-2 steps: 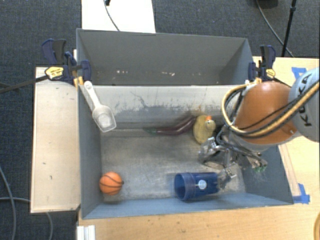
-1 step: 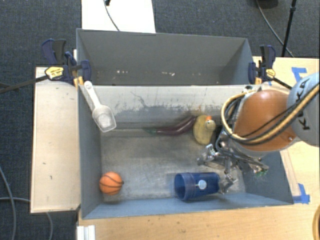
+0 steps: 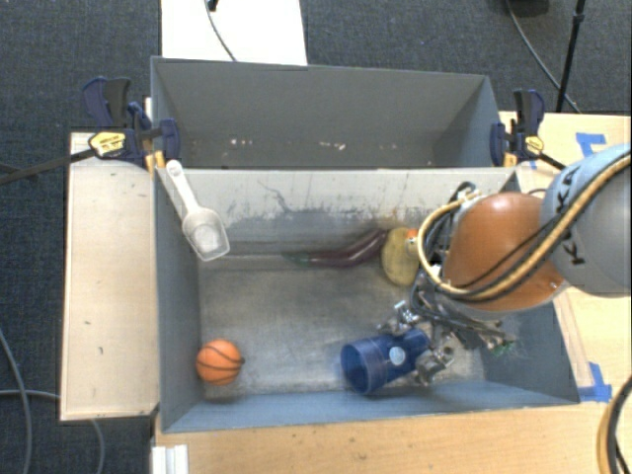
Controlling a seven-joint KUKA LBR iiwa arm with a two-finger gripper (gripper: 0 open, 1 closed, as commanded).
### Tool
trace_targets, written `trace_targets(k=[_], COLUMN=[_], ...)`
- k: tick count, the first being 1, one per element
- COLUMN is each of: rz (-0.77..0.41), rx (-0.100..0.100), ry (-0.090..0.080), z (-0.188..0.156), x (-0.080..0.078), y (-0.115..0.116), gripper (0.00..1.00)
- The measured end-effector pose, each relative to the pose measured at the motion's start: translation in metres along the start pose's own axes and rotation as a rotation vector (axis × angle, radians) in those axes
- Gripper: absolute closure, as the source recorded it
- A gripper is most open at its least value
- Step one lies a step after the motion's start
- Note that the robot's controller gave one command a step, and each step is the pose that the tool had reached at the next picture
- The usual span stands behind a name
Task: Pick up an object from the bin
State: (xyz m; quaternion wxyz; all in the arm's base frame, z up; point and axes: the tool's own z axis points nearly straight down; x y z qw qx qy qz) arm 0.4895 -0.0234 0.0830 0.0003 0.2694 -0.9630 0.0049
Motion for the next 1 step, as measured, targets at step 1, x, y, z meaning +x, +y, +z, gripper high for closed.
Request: trace_targets(k=[1], rz=[0.0], rx=[0.0], ry=[0.0], z=[0.0001], x=[0.0], y=[-0.0001], gripper=[1.0])
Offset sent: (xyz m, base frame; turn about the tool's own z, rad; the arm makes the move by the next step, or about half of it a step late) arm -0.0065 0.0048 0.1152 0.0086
